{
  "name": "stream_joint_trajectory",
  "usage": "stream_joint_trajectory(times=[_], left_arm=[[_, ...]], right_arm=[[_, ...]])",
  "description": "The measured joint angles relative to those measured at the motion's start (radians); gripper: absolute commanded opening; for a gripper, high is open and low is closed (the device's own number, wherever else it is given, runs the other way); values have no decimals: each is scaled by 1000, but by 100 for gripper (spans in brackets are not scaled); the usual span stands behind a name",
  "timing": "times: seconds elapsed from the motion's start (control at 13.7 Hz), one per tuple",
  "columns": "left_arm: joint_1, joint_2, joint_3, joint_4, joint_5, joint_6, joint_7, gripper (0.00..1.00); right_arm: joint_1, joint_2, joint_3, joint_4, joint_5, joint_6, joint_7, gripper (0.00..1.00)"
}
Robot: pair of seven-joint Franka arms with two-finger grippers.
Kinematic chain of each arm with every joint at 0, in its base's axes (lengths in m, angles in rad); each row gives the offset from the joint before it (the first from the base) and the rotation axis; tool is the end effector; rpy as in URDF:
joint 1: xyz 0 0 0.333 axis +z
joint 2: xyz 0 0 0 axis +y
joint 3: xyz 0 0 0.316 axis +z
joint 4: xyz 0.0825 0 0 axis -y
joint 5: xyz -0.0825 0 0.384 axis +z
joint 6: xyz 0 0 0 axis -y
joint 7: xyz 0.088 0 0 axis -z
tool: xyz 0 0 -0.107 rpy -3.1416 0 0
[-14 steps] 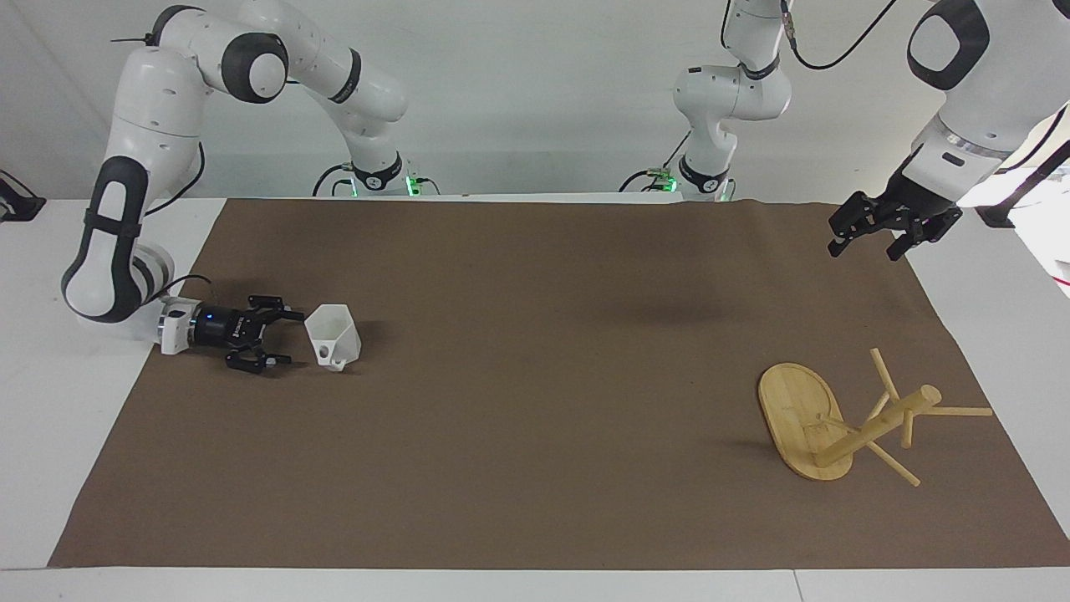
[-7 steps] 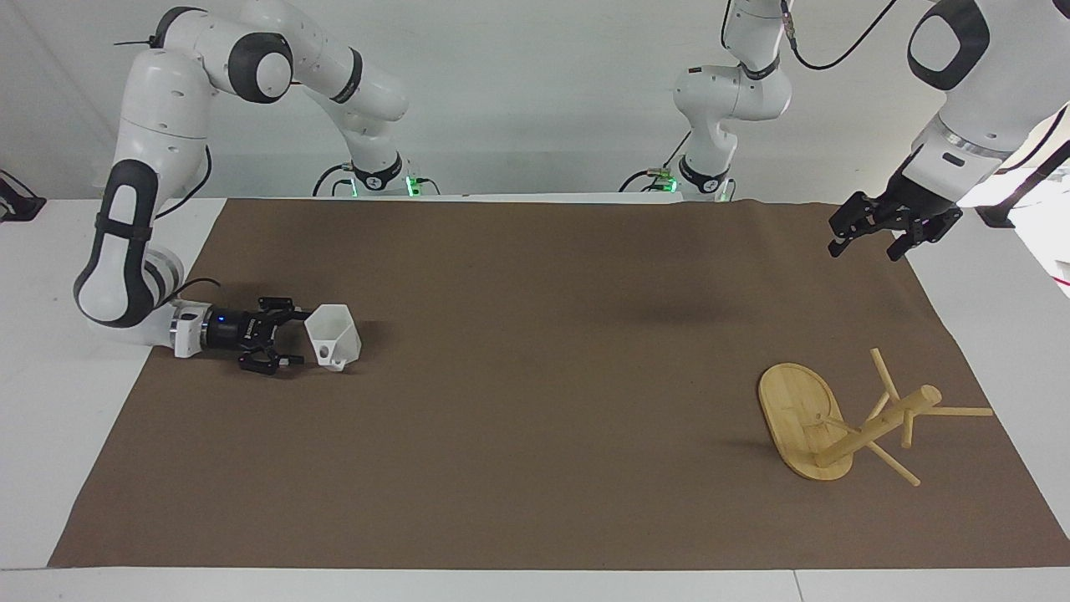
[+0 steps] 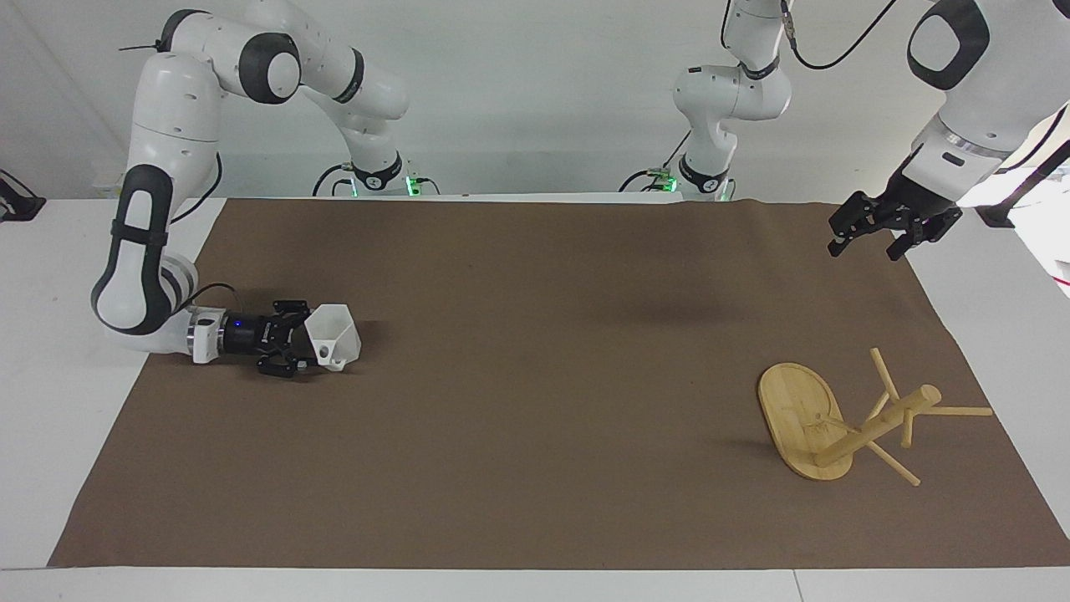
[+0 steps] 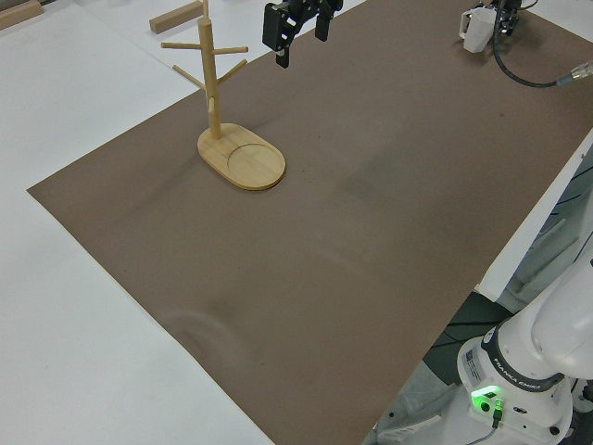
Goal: Hang cup on rack
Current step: 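Reach the right gripper to the white cup and grasp it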
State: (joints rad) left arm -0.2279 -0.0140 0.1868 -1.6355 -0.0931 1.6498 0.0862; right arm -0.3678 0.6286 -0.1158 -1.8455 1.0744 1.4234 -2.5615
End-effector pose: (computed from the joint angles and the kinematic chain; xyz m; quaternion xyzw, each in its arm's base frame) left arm 0.5560 -0.0314 0.6089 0.9969 -0.0605 0.0151 0.0474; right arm 0.5395 -0.1621 0.1935 -0.5538 -0.5582 -0.4245 0.4490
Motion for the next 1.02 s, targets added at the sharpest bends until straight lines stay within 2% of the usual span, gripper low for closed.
stream_joint_trajectory(times=[0.88, 0.95, 1.02], left_arm=[[0, 0, -3, 0, 0, -7, 0, 100], [0, 0, -3, 0, 0, -7, 0, 100], [-1, 0, -3, 0, 0, -7, 0, 100]], right_arm=[[53, -1, 1, -24, 3, 5, -14, 100], [60, -1, 1, -25, 3, 8, -15, 98], [67, -1, 1, -25, 3, 12, -15, 89]])
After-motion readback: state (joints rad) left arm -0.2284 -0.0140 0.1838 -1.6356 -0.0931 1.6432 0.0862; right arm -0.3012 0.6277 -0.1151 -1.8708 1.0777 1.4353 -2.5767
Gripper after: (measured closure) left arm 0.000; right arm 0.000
